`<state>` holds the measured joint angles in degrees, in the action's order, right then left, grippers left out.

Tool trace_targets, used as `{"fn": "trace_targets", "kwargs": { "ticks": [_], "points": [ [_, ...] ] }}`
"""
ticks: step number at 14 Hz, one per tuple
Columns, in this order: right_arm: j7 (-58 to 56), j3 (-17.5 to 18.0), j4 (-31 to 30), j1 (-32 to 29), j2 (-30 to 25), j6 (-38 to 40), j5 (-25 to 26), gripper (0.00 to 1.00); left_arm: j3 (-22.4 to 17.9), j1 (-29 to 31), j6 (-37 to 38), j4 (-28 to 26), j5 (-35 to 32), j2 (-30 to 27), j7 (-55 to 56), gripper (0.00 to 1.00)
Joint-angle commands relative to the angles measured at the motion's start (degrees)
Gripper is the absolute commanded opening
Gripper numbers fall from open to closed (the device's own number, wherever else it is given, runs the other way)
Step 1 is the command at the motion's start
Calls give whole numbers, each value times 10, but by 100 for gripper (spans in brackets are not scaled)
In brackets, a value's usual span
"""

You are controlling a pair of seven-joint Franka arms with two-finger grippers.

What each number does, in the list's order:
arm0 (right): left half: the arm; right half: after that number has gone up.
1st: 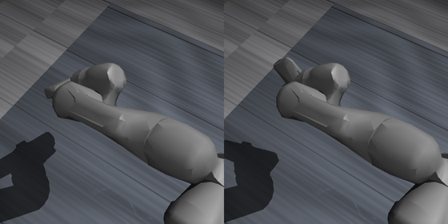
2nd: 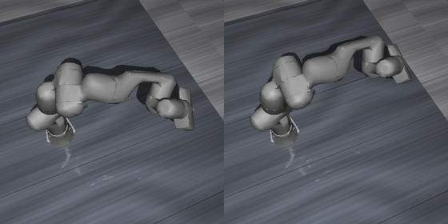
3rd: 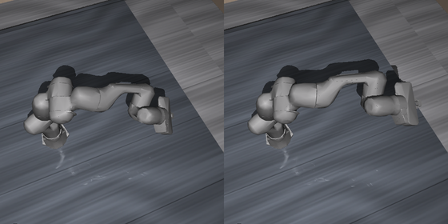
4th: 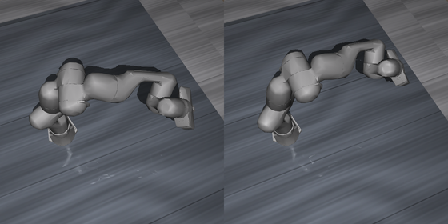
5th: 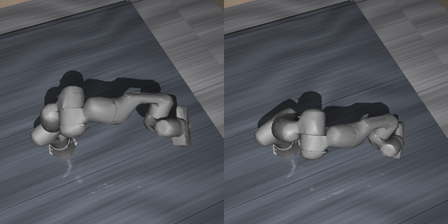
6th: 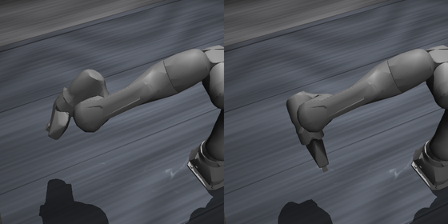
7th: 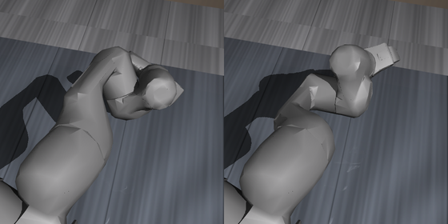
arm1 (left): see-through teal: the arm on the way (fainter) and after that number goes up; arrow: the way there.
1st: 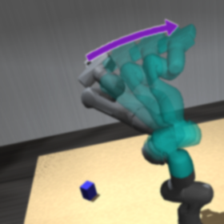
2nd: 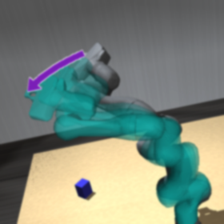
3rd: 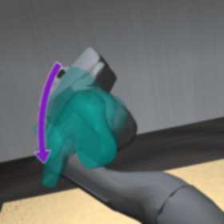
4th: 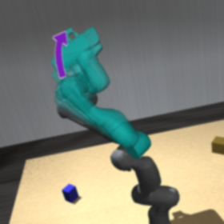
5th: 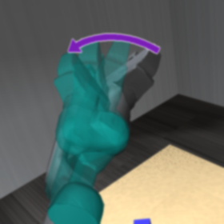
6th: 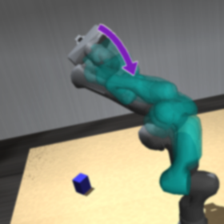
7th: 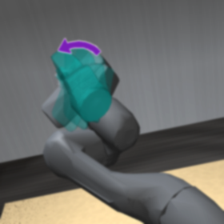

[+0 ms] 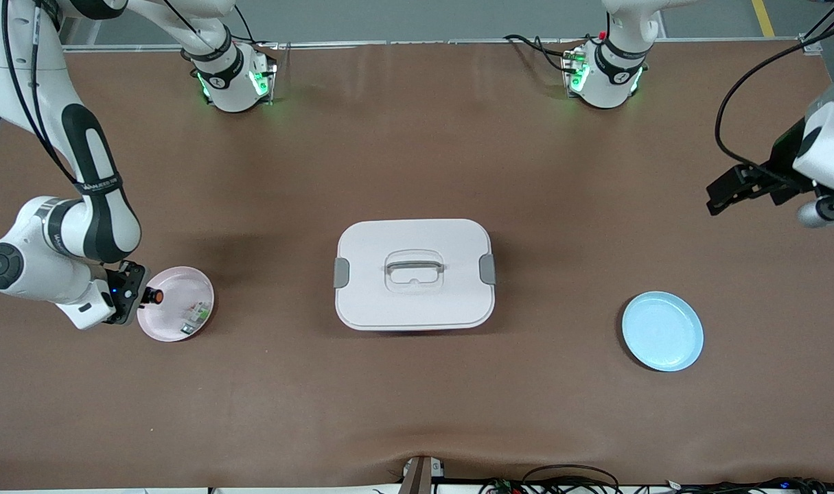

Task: Transfer orange switch to right arm and place
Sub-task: 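Carry the switch with the right gripper over the white plate, then lower the switch onto the white plate and open the right gripper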

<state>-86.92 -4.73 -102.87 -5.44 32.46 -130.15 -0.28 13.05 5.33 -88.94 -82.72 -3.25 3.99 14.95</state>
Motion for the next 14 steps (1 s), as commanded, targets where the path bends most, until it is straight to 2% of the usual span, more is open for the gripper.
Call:
{"fn": "trace_targets", "kwargs": {
  "ticks": [1,4,6,11,14],
  "points": [
    [-13,10,-7,-9,3,-21,-9,0,-64,-45,-16,-69,14,-60,-41,100],
    [-12,11,-14,-7,10,-36,-13,0,-62,-50,-17,-77,14,-71,-43,100],
    [-13,11,-15,-4,18,-42,-39,0,-60,-49,-17,-79,15,-72,-43,100],
    [-13,11,-20,-3,28,-54,-41,0,-61,-49,-12,-79,15,-73,-43,100],
    [-13,11,-22,-3,28,-57,-41,5,-61,-49,-13,-77,15,-72,-43,100]
  ]
}}
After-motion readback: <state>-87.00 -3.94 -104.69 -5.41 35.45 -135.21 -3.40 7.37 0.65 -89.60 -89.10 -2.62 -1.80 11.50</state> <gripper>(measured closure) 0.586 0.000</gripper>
